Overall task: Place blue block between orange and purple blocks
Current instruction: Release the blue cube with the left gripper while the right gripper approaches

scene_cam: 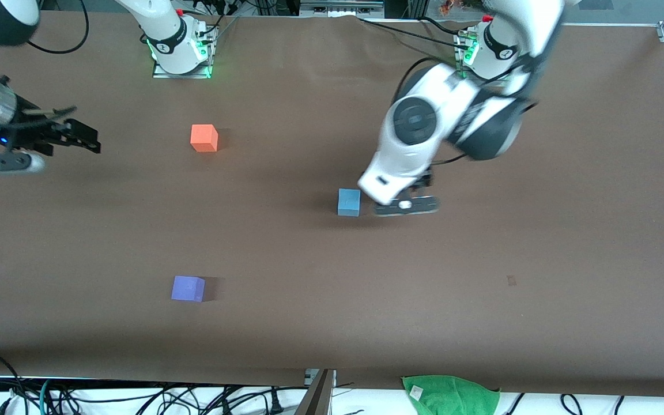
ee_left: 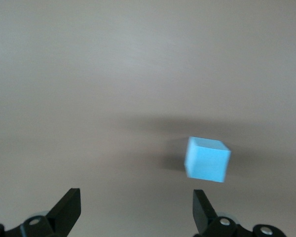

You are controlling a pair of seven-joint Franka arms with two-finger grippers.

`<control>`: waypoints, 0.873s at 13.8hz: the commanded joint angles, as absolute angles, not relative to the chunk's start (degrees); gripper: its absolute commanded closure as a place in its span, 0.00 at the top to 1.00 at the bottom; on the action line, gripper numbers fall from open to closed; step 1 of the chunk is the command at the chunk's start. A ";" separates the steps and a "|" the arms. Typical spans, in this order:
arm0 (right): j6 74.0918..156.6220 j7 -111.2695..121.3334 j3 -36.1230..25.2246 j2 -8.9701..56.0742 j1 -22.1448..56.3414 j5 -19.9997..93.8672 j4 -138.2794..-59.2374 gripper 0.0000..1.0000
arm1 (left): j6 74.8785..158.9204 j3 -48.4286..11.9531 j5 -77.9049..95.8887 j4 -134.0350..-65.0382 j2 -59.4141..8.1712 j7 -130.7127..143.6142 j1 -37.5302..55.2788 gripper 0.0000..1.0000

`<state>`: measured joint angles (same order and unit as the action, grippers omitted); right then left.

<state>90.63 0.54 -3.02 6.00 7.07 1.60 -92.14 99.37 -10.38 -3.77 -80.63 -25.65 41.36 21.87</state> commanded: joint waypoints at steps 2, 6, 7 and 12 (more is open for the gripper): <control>93.95 -4.62 -1.93 10.54 13.78 2.11 -90.70 1.00 | 93.53 -10.99 -4.48 -82.35 -18.30 31.25 11.63 1.00; 97.37 -12.46 -1.50 15.97 22.74 2.72 -89.66 1.00 | 89.31 -11.07 -3.78 -82.27 -12.14 15.67 1.61 1.00; 98.43 -16.48 -1.49 18.08 25.20 3.07 -89.13 1.00 | 88.69 -11.25 -3.61 -82.18 -11.69 12.86 -1.29 1.00; 107.82 -37.67 -1.41 32.40 35.14 4.47 -78.77 1.00 | 96.65 -4.48 0.61 -99.35 3.47 4.75 -1.58 1.00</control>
<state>106.70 -31.69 -0.84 25.30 32.72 2.90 -86.75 90.92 -5.79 -0.74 -85.58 -7.19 6.19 -2.50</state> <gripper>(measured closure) 0.004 0.000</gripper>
